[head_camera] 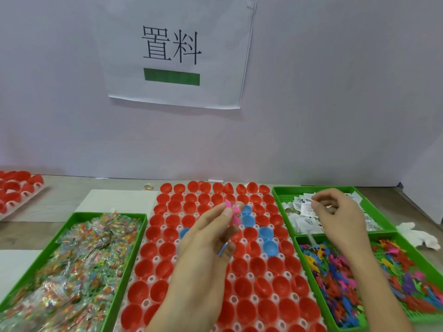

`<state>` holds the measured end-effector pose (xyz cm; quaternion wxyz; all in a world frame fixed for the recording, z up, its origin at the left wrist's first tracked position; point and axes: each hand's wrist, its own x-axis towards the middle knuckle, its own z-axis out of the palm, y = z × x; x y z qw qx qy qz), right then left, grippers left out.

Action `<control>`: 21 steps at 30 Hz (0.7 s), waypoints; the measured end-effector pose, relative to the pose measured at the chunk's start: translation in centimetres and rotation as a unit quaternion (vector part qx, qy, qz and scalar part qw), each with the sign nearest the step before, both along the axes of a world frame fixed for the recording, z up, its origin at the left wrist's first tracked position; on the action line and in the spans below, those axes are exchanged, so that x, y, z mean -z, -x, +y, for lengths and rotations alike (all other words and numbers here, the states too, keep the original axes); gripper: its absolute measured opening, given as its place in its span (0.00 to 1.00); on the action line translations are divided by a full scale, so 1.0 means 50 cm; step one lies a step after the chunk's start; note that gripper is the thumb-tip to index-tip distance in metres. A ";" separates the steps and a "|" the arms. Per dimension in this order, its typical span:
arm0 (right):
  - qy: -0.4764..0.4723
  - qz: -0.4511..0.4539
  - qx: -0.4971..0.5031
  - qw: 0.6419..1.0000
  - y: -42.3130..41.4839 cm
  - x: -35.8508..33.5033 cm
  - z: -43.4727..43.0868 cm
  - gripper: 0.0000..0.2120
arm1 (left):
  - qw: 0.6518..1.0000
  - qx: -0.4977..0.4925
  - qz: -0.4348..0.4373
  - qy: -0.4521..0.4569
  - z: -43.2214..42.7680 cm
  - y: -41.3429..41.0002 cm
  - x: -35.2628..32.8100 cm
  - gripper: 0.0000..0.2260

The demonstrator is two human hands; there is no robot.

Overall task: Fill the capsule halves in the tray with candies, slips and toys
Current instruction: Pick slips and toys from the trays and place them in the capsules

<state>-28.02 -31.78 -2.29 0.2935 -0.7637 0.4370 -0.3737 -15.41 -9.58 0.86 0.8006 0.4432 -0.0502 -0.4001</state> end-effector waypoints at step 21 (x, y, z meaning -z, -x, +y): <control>-0.073 -0.191 -0.293 0.934 -0.087 -0.150 0.252 0.17 | 0.997 0.000 0.052 0.056 0.021 0.018 -0.041 0.06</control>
